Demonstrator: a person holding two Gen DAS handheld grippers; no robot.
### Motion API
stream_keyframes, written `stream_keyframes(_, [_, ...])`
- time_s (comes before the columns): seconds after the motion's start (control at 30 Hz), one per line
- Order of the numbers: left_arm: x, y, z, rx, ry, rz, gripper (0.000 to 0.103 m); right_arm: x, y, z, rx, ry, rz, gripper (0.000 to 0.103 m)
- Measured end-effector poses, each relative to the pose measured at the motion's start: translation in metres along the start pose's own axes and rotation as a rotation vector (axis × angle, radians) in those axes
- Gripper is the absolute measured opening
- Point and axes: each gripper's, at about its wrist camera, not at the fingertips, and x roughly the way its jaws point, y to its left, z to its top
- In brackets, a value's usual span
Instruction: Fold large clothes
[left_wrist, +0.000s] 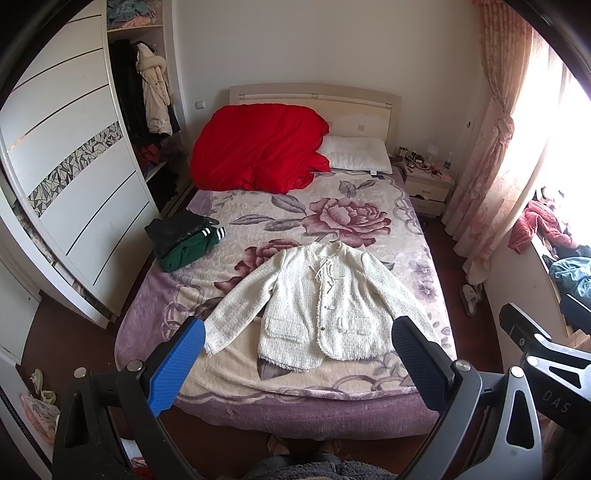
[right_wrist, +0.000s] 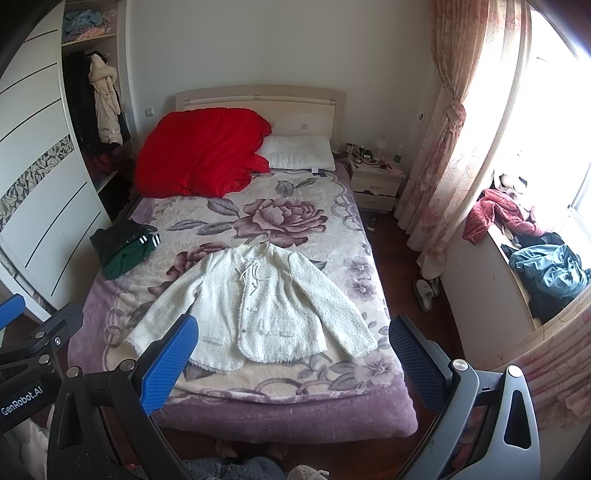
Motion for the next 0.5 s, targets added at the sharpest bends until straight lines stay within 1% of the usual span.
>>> stream_keyframes(0.03, [0.000, 0.002, 0.000, -0.001, -0.002, 0.000, 0.103, -0.004, -0.001, 0.008, -0.002, 0.000, -0.001, 0.103])
stream_keyframes(0.1, [0.000, 0.006, -0.003, -0.001, -0.003, -0.002, 0.103, 0.000, 0.000, -0.001, 0.000, -0.001, 0.000, 0.103])
stream_keyframes(0.13, [0.000, 0.005, -0.002, -0.002, -0.004, -0.002, 0.103, -0.004, -0.002, 0.007, 0.000, -0.002, 0.000, 0.103])
stream_keyframes(0.2, [-0.001, 0.010, -0.005, -0.002, -0.005, -0.003, 0.103, -0.001, -0.001, 0.000, -0.001, -0.002, 0.000, 0.103])
stream_keyframes(0.23, [-0.001, 0.009, -0.005, -0.003, -0.005, -0.004, 0.103, -0.004, -0.002, 0.006, 0.000, -0.003, -0.001, 0.103])
stream_keyframes(0.27, [-0.001, 0.009, -0.006, -0.001, -0.005, -0.002, 0.103, -0.001, -0.001, -0.002, 0.001, -0.003, 0.001, 0.103])
stream_keyframes(0.3, [0.001, 0.008, -0.004, 0.002, -0.001, -0.004, 0.103, -0.004, -0.002, 0.005, 0.002, -0.001, 0.000, 0.103])
stream_keyframes(0.33, [0.001, 0.010, -0.005, 0.004, 0.000, -0.005, 0.103, -0.001, -0.001, -0.003, 0.000, -0.003, 0.000, 0.103])
stream_keyframes(0.43, [0.009, 0.015, -0.002, 0.014, -0.016, 0.022, 0.103, 0.000, -0.004, 0.003, 0.021, 0.007, 0.003, 0.103])
stream_keyframes(0.5, [0.025, 0.019, -0.001, 0.012, -0.028, 0.036, 0.103, 0.010, 0.002, 0.002, 0.041, 0.023, 0.005, 0.103])
